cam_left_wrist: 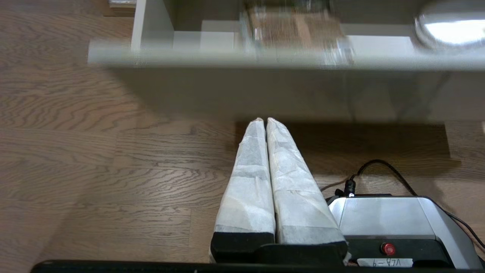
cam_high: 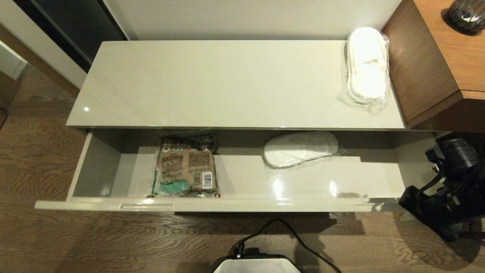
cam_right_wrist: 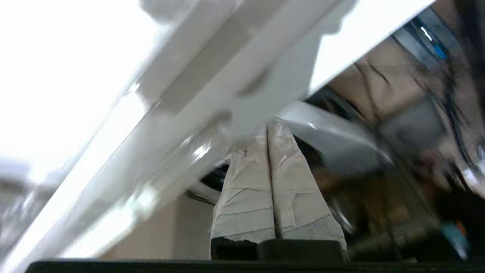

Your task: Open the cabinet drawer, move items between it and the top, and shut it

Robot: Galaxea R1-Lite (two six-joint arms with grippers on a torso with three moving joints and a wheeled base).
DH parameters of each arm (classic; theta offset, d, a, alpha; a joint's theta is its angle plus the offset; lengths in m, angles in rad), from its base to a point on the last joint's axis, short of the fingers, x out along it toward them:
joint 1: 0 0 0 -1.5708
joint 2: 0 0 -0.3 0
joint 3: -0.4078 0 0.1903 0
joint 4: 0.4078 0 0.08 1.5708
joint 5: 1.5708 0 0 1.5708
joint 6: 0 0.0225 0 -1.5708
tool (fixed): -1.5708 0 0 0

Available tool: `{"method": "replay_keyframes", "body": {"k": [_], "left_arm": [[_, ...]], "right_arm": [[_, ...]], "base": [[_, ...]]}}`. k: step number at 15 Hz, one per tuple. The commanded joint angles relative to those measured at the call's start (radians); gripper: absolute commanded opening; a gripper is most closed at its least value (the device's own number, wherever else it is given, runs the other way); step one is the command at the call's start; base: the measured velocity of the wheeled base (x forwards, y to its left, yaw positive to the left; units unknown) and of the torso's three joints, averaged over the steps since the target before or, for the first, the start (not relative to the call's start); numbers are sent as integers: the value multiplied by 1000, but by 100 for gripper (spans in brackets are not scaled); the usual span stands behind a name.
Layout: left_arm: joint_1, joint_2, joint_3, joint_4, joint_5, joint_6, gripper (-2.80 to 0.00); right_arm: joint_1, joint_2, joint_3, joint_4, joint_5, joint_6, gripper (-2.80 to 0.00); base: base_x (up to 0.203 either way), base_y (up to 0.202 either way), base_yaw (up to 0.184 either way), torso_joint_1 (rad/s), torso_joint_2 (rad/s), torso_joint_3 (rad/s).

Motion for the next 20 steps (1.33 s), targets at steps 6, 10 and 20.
{"method": "replay_keyframes", "body": {"k": [6,10,20], "left_arm": [[0,0,0,0,0,0,-280],[0,0,0,0,0,0,-280],[0,0,0,0,0,0,-280]], "right_arm": [[-2,-26,-369,145,0,12,-280],[-8,-25,-356,151,1,14,-280],[138,-668,-340,630,-84,-102,-280]], "base": [[0,0,0,0,0,0],[0,0,0,0,0,0],[0,0,0,0,0,0]]}}
